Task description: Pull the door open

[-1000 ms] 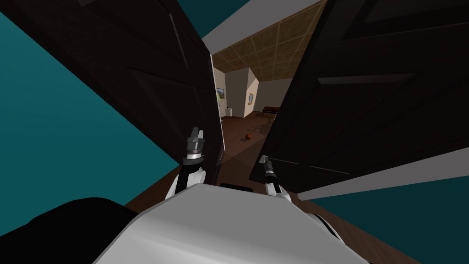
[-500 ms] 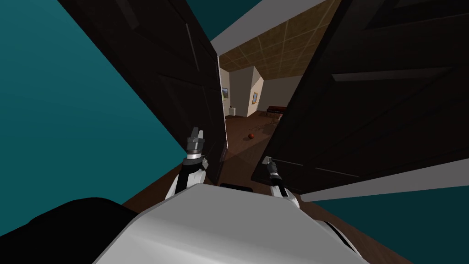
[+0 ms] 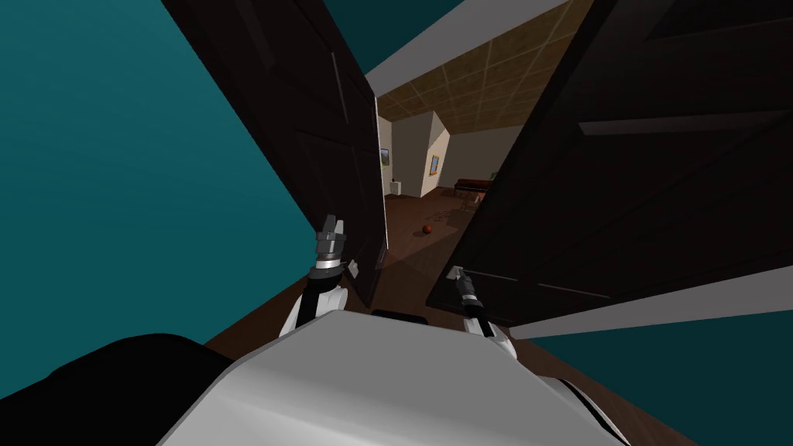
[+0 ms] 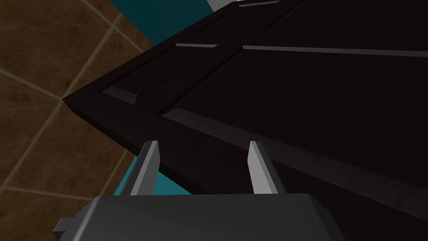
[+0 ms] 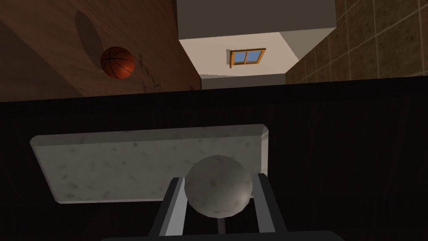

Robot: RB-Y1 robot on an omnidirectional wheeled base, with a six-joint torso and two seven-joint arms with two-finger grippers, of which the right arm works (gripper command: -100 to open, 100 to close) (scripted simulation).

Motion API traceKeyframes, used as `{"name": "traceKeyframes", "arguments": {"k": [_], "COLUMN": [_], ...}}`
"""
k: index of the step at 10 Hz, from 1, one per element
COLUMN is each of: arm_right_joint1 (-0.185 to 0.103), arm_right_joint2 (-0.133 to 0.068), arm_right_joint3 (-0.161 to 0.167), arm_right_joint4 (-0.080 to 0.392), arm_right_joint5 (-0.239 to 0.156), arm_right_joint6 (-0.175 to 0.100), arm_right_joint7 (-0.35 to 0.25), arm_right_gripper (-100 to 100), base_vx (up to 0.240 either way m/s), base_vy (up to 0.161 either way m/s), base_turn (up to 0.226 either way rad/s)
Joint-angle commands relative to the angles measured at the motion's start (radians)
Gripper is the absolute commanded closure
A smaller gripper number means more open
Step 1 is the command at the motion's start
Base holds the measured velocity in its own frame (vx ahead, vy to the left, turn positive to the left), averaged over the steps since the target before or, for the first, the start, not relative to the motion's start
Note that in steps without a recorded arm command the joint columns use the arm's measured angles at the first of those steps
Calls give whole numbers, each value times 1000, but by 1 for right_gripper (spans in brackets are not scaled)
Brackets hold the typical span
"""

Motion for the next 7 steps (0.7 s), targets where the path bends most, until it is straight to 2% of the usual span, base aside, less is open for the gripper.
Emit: {"name": "traceKeyframes", "arguments": {"k": [1, 4, 6, 7], "arm_right_joint1": [13, 34, 46, 34], "arm_right_joint2": [-8, -33, -48, -46], "arm_right_joint3": [19, 54, 74, 64], "arm_right_joint4": [-8, -15, -20, -5], "arm_right_joint5": [11, 31, 42, 37], "arm_right_joint6": [-13, -43, -60, -59], "arm_right_joint7": [-20, -61, -85, -75], "arm_right_gripper": [100, 100, 100, 100], "base_vx": [-206, -220, -277, -125], "base_vy": [-42, -72, -59, -24], "base_turn": [122, 114, 98, 5]}}
